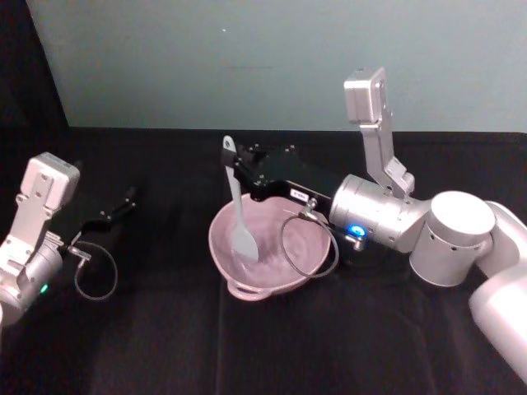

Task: Use the one hand to pick up the spoon and stir the clear water in the bowl.

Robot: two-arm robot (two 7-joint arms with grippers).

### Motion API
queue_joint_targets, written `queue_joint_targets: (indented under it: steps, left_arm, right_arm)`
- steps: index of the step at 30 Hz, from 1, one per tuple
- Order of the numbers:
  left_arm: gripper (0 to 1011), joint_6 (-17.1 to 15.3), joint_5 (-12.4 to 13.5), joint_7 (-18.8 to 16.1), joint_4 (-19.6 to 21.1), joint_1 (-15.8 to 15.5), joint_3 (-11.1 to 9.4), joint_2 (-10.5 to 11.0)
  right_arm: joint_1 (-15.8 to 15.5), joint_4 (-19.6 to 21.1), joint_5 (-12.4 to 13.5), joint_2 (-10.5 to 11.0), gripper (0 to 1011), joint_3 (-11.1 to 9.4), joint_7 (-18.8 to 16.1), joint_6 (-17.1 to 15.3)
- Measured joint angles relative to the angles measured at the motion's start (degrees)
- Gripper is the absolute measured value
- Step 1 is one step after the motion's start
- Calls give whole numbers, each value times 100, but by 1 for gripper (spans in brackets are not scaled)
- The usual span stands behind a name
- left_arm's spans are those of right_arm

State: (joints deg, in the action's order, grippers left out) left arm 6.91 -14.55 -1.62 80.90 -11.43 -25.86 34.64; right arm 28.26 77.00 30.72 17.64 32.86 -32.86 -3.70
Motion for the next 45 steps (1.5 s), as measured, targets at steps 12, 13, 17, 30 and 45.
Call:
queue_joint_targets:
  steps: [12,13,17,30,45]
  left_arm:
    - [1011,0,0,0,0,0,0,0]
    - [1011,0,0,0,0,0,0,0]
    - [1011,0,0,0,0,0,0,0]
    - [1011,0,0,0,0,0,0,0]
    - [1011,0,0,0,0,0,0,0]
  right_arm:
    - [405,-717,-62,-232,120,-45,21,194]
    - [424,-775,-77,-227,120,-91,51,223]
    - [422,-829,-96,-164,121,-216,139,272]
    - [-59,-160,-8,309,121,-584,266,128]
    - [-417,393,210,378,120,-398,135,-13]
